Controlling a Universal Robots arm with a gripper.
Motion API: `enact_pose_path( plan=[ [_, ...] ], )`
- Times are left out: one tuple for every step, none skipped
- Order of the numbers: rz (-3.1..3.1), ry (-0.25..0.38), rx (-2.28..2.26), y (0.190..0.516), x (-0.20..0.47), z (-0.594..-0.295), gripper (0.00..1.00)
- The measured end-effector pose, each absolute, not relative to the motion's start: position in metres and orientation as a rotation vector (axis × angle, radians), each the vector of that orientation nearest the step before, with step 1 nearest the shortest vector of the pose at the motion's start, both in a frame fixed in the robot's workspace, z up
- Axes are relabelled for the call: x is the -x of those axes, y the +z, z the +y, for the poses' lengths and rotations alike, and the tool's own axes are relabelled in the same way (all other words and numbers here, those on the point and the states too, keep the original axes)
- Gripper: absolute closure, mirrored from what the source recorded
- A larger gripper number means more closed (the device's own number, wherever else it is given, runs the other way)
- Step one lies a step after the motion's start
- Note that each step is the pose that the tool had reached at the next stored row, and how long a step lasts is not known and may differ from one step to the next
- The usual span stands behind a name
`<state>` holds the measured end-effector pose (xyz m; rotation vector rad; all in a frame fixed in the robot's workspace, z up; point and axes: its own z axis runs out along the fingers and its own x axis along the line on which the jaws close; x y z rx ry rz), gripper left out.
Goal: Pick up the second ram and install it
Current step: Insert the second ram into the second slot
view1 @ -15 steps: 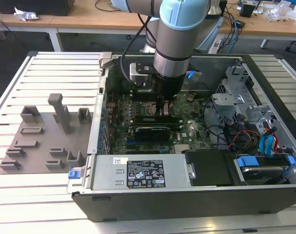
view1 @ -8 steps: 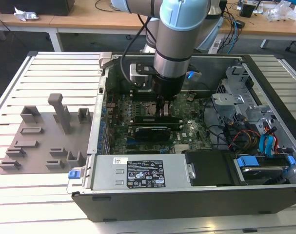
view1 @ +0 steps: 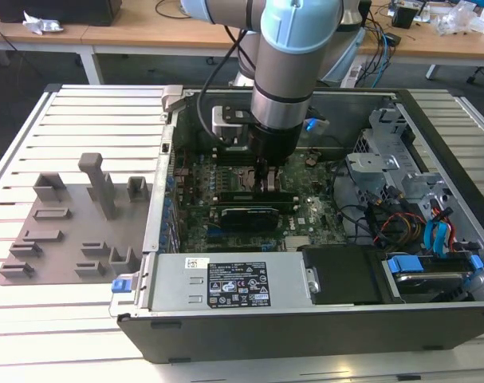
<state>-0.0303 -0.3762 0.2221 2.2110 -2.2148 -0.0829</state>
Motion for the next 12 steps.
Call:
enact_pose_path(
  plan=[
    [-2.215,-0.083,-2.211,0.222,0.03,-0.376,0.87],
    [-2.215,-0.083,-2.211,0.221,0.03,-0.376,0.87],
    [-2.215,-0.083,-2.212,0.221,0.03,-0.376,0.87],
    [-2.217,-0.084,-2.214,0.221,0.03,-0.376,0.86],
    [-2.215,-0.083,-2.212,0.221,0.03,-0.376,0.79],
    [-2.215,-0.083,-2.211,0.224,0.03,-0.376,0.79],
    [-2.215,-0.083,-2.212,0.232,0.03,-0.376,0.79],
    [-2.216,-0.083,-2.211,0.241,0.03,-0.376,0.79],
    [-2.215,-0.083,-2.211,0.246,0.03,-0.374,0.79],
    [-2.215,-0.082,-2.211,0.251,0.03,-0.372,0.81],
    [-2.215,-0.082,-2.211,0.259,0.03,-0.371,0.87],
    [-2.214,-0.081,-2.211,0.269,0.03,-0.369,0.9]
  ],
)
